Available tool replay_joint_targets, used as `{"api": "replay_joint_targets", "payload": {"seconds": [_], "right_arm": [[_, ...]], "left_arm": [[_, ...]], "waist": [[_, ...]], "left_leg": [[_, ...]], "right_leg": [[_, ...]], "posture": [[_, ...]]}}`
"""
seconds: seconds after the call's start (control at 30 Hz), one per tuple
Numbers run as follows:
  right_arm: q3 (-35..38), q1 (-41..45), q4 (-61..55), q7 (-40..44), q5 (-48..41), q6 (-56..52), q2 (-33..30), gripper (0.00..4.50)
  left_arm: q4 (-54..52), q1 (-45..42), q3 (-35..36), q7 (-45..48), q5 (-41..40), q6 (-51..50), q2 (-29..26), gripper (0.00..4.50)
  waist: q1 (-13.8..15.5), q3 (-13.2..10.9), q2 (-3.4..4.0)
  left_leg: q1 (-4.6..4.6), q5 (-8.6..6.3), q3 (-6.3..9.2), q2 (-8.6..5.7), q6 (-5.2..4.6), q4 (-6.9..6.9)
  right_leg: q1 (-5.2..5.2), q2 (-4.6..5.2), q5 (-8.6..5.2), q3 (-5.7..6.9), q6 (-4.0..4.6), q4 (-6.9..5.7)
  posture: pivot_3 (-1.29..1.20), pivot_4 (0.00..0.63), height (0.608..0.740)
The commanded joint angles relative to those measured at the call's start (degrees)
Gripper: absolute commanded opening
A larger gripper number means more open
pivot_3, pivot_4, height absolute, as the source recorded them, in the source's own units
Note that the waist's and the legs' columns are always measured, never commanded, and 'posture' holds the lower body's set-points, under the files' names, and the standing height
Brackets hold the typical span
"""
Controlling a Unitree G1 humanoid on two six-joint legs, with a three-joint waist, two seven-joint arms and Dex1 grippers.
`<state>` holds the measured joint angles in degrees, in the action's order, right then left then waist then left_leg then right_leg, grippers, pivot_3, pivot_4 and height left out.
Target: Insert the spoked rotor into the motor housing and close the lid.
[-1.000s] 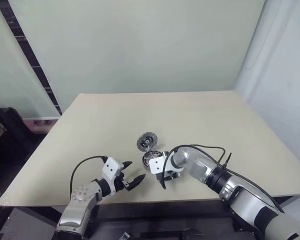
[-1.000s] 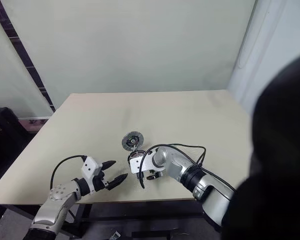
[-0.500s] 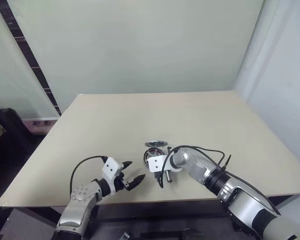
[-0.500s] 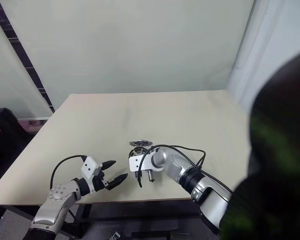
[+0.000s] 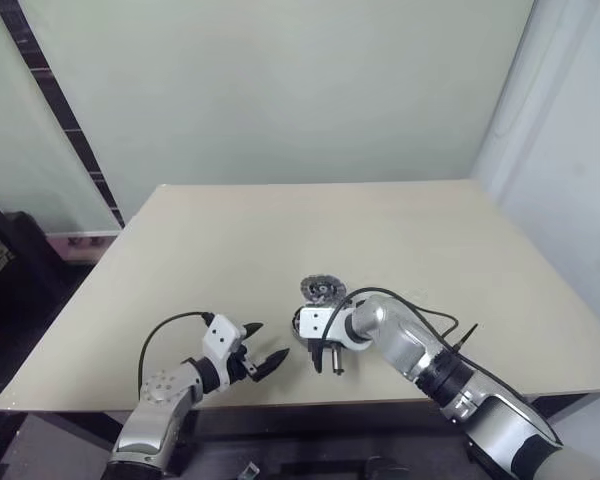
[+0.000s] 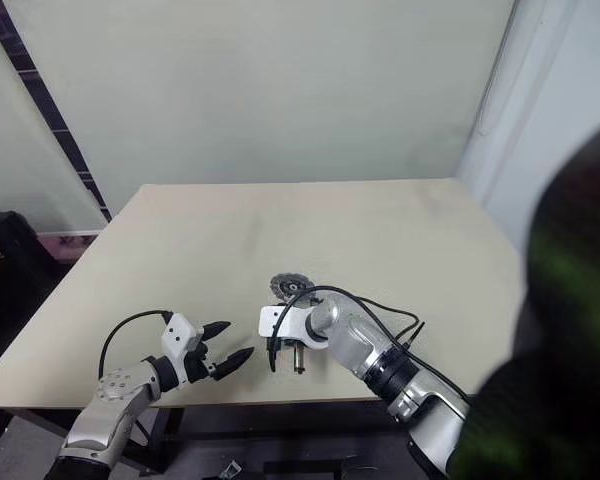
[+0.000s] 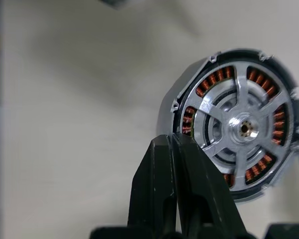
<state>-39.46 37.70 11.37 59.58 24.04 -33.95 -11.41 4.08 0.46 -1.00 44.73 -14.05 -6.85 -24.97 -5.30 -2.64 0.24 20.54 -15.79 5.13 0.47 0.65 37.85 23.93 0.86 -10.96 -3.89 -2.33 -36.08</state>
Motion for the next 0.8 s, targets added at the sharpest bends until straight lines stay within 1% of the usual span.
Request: {"api": "replay_joint_targets", "payload": {"seconds": [0.03,0.17,0.33,0.47,0.53,0.67,0.77,0.8], "right_arm": [[2.5,-0.6,-9.5,1.7,-2.5,-8.4,0.2,0.02],[4.3,-4.2,-13.0,-1.4,-5.4,-19.3,3.3,0.02],[8.1,-7.8,-10.5,-10.4,-8.2,-24.3,10.0,0.02],[11.7,-9.2,-6.4,-19.3,-10.5,-23.9,17.4,0.02],[12.2,-9.1,-5.3,-21.5,-11.5,-23.5,18.7,0.02],[15.6,-7.8,-1.9,-26.4,-14.3,-22.9,22.5,0.02],[16.7,-6.7,-0.6,-27.7,-16.6,-22.8,23.1,0.02],[16.0,-6.3,-0.5,-27.4,-17.0,-22.3,22.5,0.02]], "left_arm": [[-0.5,-0.6,1.4,-0.4,-0.5,1.2,-0.2,4.5],[-1.5,0.3,2.6,-1.1,-1.3,0.7,-0.4,4.5],[-4.2,2.5,7.9,-3.0,-5.6,-2.3,-0.5,4.5],[-7.8,6.9,9.7,-1.3,-7.6,-5.1,-2.6,4.5],[-9.0,7.9,9.7,-1.0,-8.2,-5.5,-3.0,4.5],[-12.1,10.2,9.1,-0.6,-8.9,-7.5,-3.0,4.5],[-13.0,10.4,8.5,-0.9,-8.6,-8.0,-2.4,4.5],[-13.1,10.4,8.2,-0.9,-8.5,-8.1,-2.1,4.5]], "waist": [[0.1,0.0,0.0],[0.0,0.0,-0.01],[-0.1,0.0,-0.06],[-0.3,0.0,-0.05],[-0.2,0.0,-0.06],[-0.2,0.0,-0.09],[-0.2,0.0,-0.11],[-0.3,0.0,-0.11]], "left_leg": [[0.03,0.0,0.0,0.0,0.0,0.01],[0.04,0.0,0.02,0.0,0.0,-0.01],[0.08,0.0,-0.06,0.01,0.01,0.05],[0.03,0.01,-0.12,0.03,0.02,0.04],[0.03,0.02,-0.1,0.05,0.03,0.06],[0.03,0.05,-0.1,0.04,0.09,0.12],[0.04,0.06,-0.1,0.03,0.09,0.14],[0.04,0.06,-0.11,0.04,0.09,0.13]], "right_leg": [[0.04,0.0,0.0,0.0,0.0,-0.02],[0.12,-0.01,0.0,0.03,0.01,-0.11],[0.3,0.0,-0.02,-0.02,0.01,-0.42],[0.43,-0.02,-0.06,-0.05,0.07,-0.62],[0.45,-0.02,-0.08,-0.02,0.1,-0.66],[0.4,0.03,-0.11,0.02,0.15,-0.65],[0.39,0.04,-0.11,0.01,0.16,-0.64],[0.4,0.04,-0.11,0.01,0.16,-0.64]], "posture": [[0.0,0.0,0.74],[0.0,0.0,0.74],[0.0,0.0,0.74],[0.0,0.0,0.74],[0.0,0.0,0.74],[0.0,0.0,0.74],[0.0,0.0,0.74],[0.0,0.0,0.74]]}}
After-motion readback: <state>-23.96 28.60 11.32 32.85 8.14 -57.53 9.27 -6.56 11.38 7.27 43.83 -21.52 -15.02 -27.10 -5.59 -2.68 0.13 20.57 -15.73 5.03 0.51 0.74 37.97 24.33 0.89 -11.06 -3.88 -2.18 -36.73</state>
